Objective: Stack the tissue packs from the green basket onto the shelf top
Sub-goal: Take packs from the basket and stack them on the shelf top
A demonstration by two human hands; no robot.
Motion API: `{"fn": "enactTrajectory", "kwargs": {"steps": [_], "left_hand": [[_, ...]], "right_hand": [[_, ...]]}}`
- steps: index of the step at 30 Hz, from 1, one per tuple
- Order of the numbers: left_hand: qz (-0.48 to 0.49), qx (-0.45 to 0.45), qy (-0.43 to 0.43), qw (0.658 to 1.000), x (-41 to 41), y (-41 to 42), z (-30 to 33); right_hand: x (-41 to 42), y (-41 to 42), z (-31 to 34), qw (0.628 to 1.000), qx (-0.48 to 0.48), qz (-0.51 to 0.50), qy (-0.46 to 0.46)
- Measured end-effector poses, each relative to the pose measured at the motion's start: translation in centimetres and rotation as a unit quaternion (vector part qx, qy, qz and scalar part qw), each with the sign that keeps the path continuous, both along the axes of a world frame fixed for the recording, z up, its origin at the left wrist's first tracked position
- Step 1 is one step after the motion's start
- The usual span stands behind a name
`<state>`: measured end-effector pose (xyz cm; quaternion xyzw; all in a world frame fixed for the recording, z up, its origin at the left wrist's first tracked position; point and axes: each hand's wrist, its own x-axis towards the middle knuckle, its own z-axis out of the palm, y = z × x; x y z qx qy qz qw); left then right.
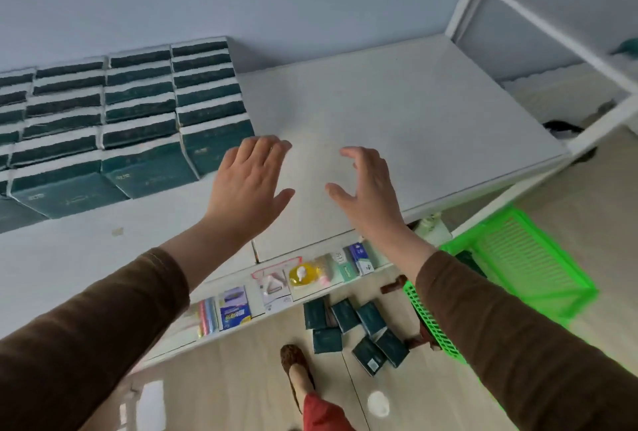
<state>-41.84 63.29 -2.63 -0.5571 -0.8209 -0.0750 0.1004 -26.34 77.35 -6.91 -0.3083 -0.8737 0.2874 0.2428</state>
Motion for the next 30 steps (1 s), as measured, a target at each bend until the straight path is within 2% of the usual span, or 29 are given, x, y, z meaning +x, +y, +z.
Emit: {"fn": "enactTrajectory", "kwargs": {"steps": [9, 13, 18, 24, 30], "left_hand": [[-0.131, 0.007, -0.076, 0.988, 17.4, 4.2, -4.5], [-0.159, -0.045, -0.107, 0.980, 24.1, 7.4, -7.7], [-0.181, -0.132, -0.137, 0.965, 32.1, 14.5, -13.5], [-0.150, -0.217, -0.202, 0.943, 39.2, 24.4, -23.9], [-0.161, -0.293, -0.159, 0.929, 41.5, 34.1, -34.5]], "right_hand": [[20.9, 1.0, -2.6, 0.992, 0.004, -0.120, -0.040], [28.5, 5.3, -5.3, 0.982, -0.023, -0.170, -0.083], [37.3, 13.0, -11.1, 0.961, -0.104, -0.229, -0.112], [44.8, 22.5, -21.3, 0.933, -0.207, -0.212, -0.205], [46.3, 29.2, -31.0, 0.890, -0.272, -0.151, -0.335]]}}
